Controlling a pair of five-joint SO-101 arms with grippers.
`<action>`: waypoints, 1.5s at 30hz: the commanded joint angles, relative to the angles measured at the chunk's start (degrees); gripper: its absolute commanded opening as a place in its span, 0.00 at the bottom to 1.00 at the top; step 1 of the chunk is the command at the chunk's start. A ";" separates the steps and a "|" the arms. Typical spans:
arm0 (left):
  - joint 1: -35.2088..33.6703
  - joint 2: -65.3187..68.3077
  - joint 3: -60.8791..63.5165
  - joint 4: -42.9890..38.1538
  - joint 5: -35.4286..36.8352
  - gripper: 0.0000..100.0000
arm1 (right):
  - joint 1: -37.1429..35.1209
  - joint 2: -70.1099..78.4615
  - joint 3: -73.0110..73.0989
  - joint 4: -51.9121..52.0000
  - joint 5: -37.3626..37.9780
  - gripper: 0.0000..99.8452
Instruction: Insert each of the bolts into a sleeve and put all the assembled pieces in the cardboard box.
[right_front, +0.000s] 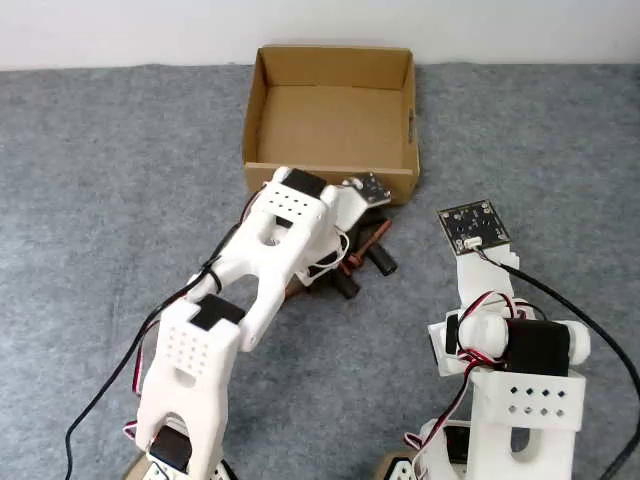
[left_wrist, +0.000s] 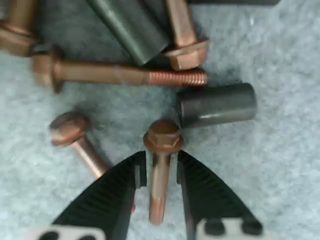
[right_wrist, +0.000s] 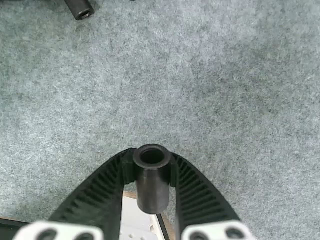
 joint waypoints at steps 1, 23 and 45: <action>-0.09 1.49 -2.24 -0.09 -0.97 0.12 | 0.48 -0.48 -0.62 2.24 0.44 0.01; 0.62 -12.84 -0.57 10.99 4.22 0.00 | 0.57 -1.01 -0.79 2.24 -3.34 0.01; -0.09 -77.01 48.57 -1.23 21.71 0.00 | 6.73 -18.07 -4.66 -3.38 -15.38 0.01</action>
